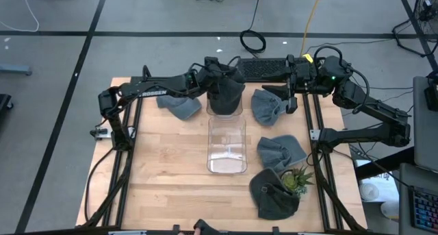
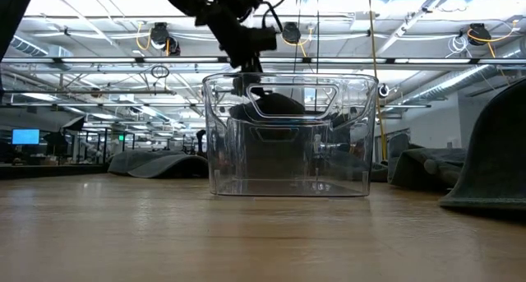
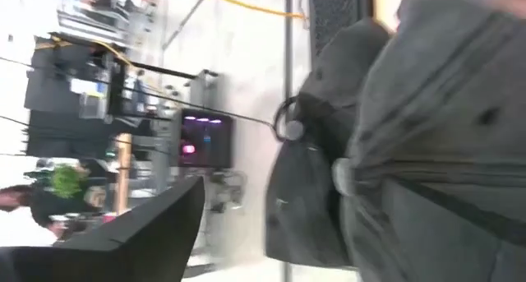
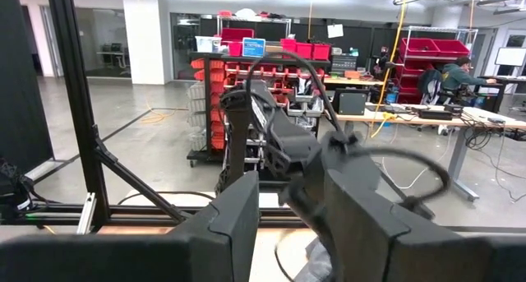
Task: Pick & Place hat
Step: Put the top black cap into the top transparent bin, then put the black cap into the top transparent bin
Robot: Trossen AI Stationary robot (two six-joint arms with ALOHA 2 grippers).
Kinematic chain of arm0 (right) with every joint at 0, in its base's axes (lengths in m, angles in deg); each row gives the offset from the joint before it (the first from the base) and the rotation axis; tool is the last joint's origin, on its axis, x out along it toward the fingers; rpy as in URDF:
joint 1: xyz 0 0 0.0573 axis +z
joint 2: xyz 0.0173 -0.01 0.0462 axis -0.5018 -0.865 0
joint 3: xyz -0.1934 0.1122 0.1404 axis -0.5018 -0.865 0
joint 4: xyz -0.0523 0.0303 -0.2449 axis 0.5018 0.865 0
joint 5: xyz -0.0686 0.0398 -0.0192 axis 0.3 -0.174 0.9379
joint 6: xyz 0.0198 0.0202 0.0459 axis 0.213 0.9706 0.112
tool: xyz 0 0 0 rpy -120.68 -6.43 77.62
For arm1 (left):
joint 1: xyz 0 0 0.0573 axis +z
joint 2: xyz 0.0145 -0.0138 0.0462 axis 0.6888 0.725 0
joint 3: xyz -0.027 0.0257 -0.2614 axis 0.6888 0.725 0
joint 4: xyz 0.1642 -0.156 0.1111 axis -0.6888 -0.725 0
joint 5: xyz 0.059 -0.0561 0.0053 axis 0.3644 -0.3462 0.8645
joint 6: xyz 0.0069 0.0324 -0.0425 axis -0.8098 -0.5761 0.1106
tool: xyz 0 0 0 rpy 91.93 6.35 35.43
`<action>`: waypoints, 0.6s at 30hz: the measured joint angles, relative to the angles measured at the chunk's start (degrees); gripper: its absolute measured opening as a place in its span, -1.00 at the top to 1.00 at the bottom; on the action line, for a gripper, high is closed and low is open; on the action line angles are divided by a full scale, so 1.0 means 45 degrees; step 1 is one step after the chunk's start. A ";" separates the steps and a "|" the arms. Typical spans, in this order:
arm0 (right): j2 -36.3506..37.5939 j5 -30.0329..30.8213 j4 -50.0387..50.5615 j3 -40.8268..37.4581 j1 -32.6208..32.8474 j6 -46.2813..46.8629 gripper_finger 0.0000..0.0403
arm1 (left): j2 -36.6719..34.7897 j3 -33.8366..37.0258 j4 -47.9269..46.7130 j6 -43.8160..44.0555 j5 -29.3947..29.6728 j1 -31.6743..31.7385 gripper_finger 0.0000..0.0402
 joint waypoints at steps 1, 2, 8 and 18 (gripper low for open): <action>0.0000 0.0000 0.0000 0.0000 0.0000 0.0000 0.37 | -0.0146 0.0002 -0.0075 0.0364 -0.0171 -0.0015 -0.90; 0.0000 0.0005 -0.0003 0.0000 0.0000 0.0000 0.37 | -0.0377 -0.0004 -0.0004 0.0843 -0.0448 -0.0043 -0.90; 0.0000 0.0089 -0.0033 0.0000 -0.0021 -0.0160 0.37 | -0.2171 -0.0012 -0.0566 0.4312 -0.2616 0.0181 -0.83; 0.0000 0.0112 -0.0483 0.0000 -0.0024 -0.0019 0.37 | -0.4852 -0.0012 -0.0698 0.8246 -0.6180 0.0302 -0.84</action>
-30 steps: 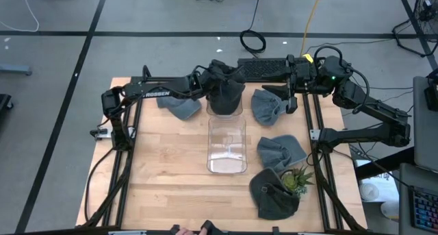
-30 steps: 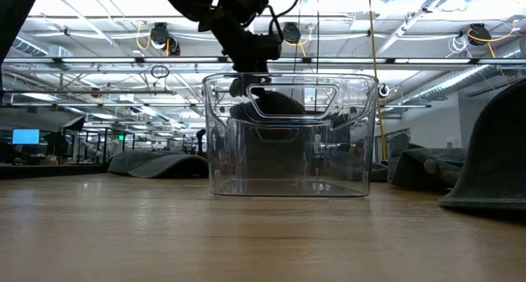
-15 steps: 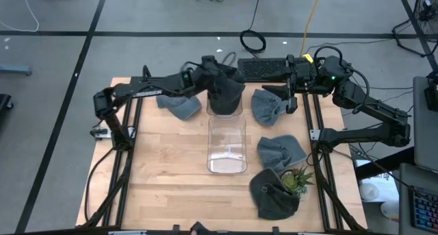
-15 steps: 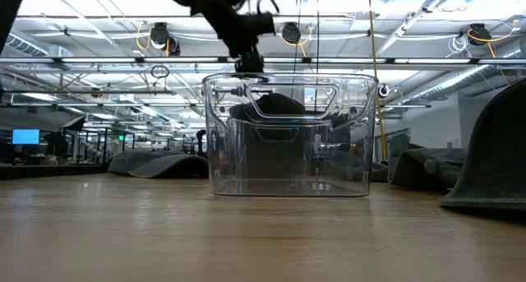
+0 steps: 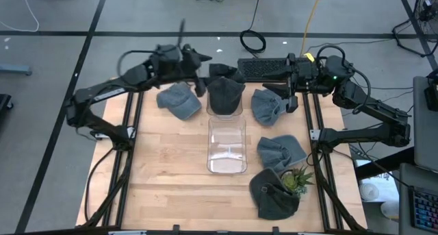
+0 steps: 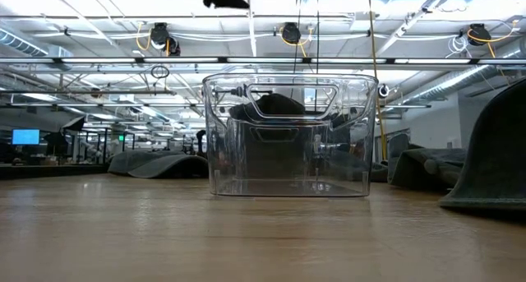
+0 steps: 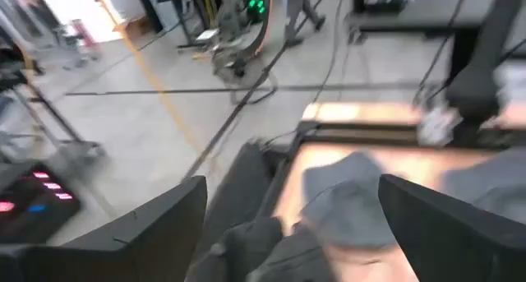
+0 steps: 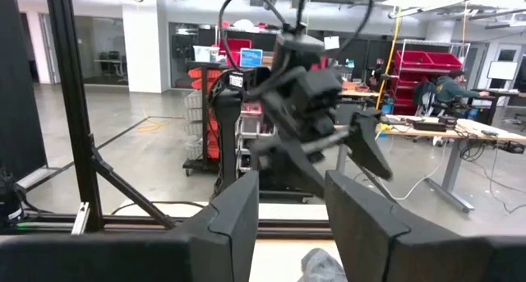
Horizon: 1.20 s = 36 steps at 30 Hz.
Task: Pick & Place hat
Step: Put the black cap into the top transparent bin
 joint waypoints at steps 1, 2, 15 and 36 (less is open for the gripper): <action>0.0000 0.0005 -0.0033 0.0000 0.0000 0.0000 0.37 | -0.0221 0.0000 -0.0024 0.0369 -0.0185 -0.0005 -0.85; 0.0000 0.0004 -0.0032 0.0000 0.0000 0.0001 0.37 | -0.0474 0.0000 -0.0014 0.0749 -0.0422 -0.0021 -0.86; 0.0000 -0.0065 -0.0017 0.0000 0.0024 0.0842 0.37 | -0.3004 -0.0003 -0.0116 0.5066 -0.3080 -0.1006 -0.79; -0.0134 0.1038 -0.1659 0.0576 0.2417 0.6227 -0.53 | -0.3724 0.0000 -0.0797 0.6309 -0.3565 -0.2069 -0.79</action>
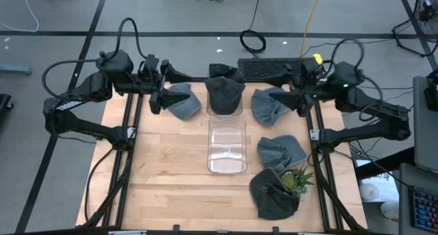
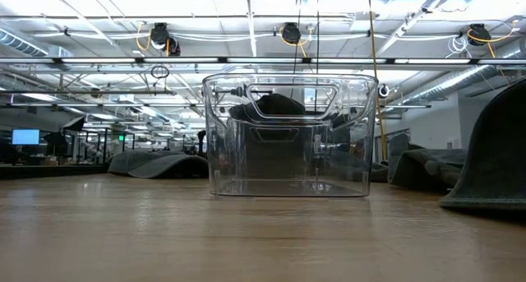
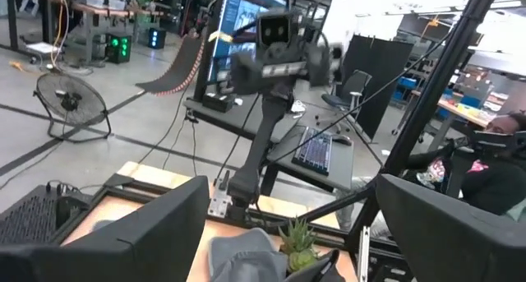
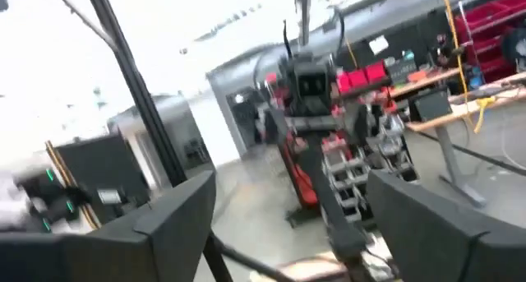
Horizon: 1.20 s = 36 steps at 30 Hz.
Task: Pick & Place hat
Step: Put the black cap into the top transparent bin
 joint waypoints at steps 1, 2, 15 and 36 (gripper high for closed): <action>-0.0011 0.0265 0.0005 0.0242 0.0179 0.0134 -0.54 | -0.0003 0.0000 -0.0020 0.0137 -0.0004 0.0000 -0.80; -0.0016 0.0534 0.0032 0.0472 0.0376 0.0164 -0.55 | -0.0005 -0.0003 -0.0039 0.0250 -0.0009 0.0000 -0.80; -0.1268 0.6145 0.4017 0.4450 0.2998 0.0216 -0.55 | -0.0004 0.0000 -0.0038 0.0698 -0.0028 -0.0308 -0.81; -0.4672 1.0888 1.1256 1.0255 0.6852 0.5447 -0.55 | -0.0004 0.0000 -0.0038 0.0857 -0.0044 -0.0661 -0.81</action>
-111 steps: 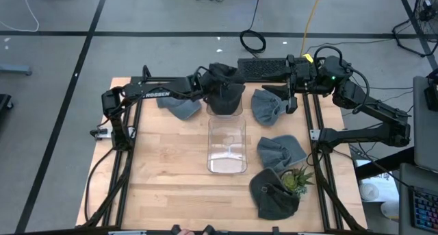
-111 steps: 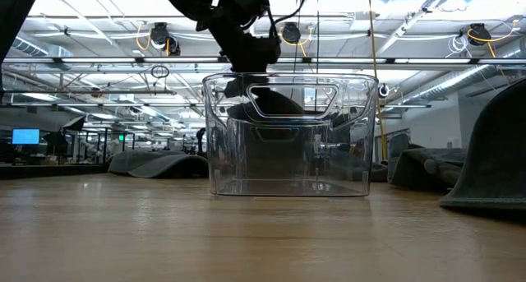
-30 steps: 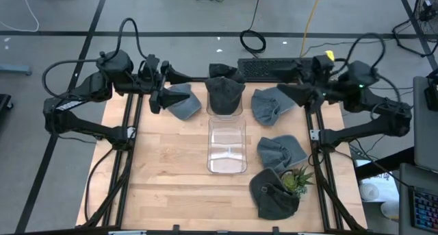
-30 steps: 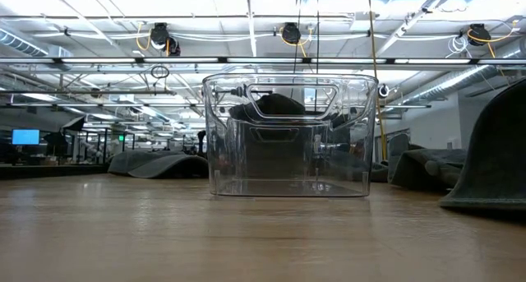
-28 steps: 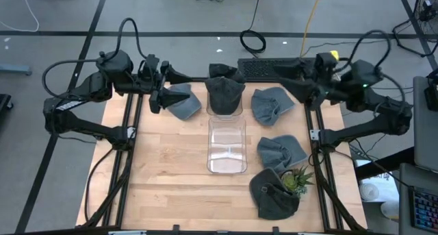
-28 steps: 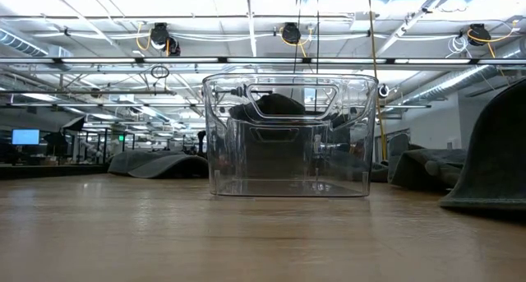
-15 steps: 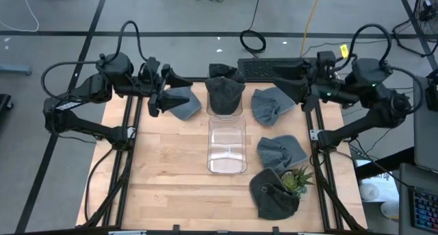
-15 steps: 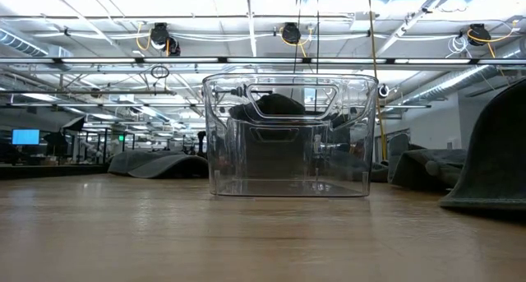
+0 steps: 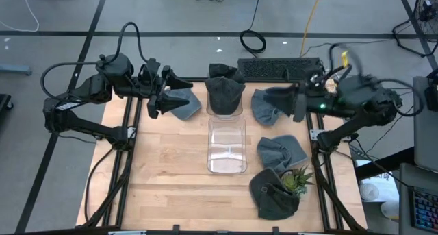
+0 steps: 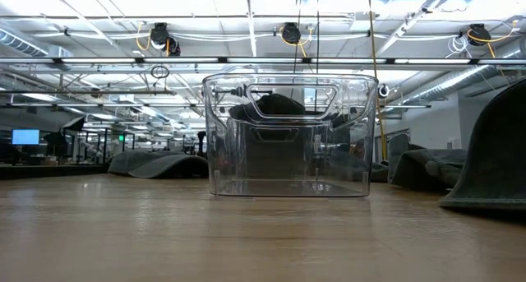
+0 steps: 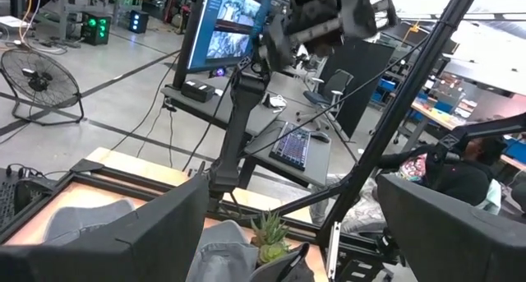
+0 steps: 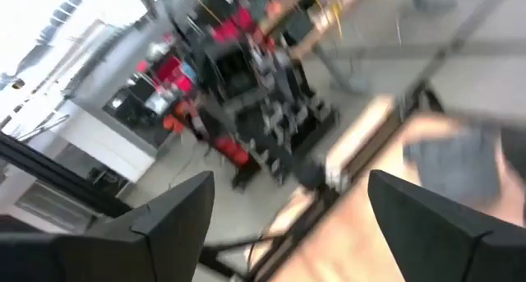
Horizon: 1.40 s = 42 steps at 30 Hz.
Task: Pick & Place hat
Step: Put the black cap into the top transparent bin
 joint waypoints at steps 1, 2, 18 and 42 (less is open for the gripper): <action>-0.0055 -0.0068 0.0473 0.0000 0.0133 0.0797 -0.55 | 0.0004 -0.0002 0.0005 -0.0029 0.0000 0.0000 -0.81; -0.0114 -0.0238 0.0919 0.0000 0.0239 0.1659 -0.55 | -0.0001 0.0000 0.0000 -0.0033 -0.0001 0.0000 -0.81; -0.0824 -0.3576 0.6311 -0.0430 0.0515 0.9259 -0.55 | 0.0003 0.0000 0.0005 0.0161 -0.0635 0.0000 -0.81; -0.0588 -0.7015 0.4146 -0.7750 0.2373 1.0549 -0.55 | 0.0004 0.0000 -0.0005 -0.0199 -0.1003 0.0000 -0.81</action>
